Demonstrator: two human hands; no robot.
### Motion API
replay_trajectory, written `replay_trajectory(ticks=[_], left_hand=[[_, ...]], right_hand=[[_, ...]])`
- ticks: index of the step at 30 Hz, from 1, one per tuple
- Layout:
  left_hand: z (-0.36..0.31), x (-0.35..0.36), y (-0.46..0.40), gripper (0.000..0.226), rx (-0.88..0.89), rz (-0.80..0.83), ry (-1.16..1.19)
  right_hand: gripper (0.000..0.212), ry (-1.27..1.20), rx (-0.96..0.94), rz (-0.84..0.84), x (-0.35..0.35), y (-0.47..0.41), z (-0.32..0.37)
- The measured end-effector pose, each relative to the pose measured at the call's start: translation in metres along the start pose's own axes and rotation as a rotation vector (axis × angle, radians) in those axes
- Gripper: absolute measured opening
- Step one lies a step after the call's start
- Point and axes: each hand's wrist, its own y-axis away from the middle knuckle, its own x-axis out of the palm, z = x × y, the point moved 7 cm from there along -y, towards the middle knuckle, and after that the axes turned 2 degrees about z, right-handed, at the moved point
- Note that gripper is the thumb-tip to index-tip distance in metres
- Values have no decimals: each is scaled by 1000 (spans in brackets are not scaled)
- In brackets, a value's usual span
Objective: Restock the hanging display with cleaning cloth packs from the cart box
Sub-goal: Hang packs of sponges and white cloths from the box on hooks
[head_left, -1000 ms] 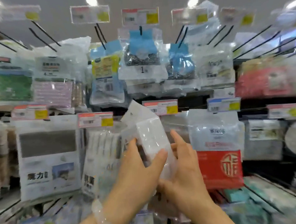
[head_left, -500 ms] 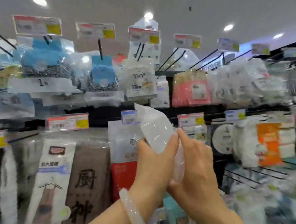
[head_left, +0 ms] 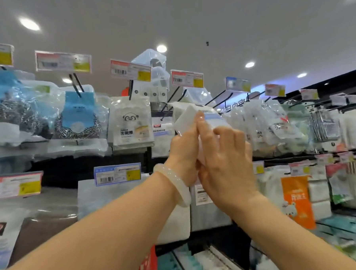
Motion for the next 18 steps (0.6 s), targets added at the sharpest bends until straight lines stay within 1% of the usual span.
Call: replay_trajectory(ticks=[1,3,4,6,9,12,14,15,18], left_hand=[[-1,-3,-9,53,-11,10,-17],[-3,-8,-24,39,-29,36,-64],[-3,-6,-30,37,-40,71,-50],[-5,-2,-38,45,-44,123,-1],[-5,-4,-56,44,0,138,-22],[-8,-20,-78,45,54,77,-94],[-10,-33,-91,47,72,34,-163],[-12,-38,-98,47,73,19,-192],[-14,-48,-111,45,72,10,-264]], right_hand=[[91,36,-17,-18,6,-4,2],[92,115,-53,-65,16,-10,4],[90,141,-66,-93,20,-12,3],[85,179,-89,-141,29,-16,-1],[83,155,-111,-161,48,-17,-9],[81,-42,-139,-113,68,-16,-18],[72,-213,-100,-106,76,-21,-31],[66,-322,-32,-123,78,-26,-41],[49,-616,267,-160,87,-50,-80]])
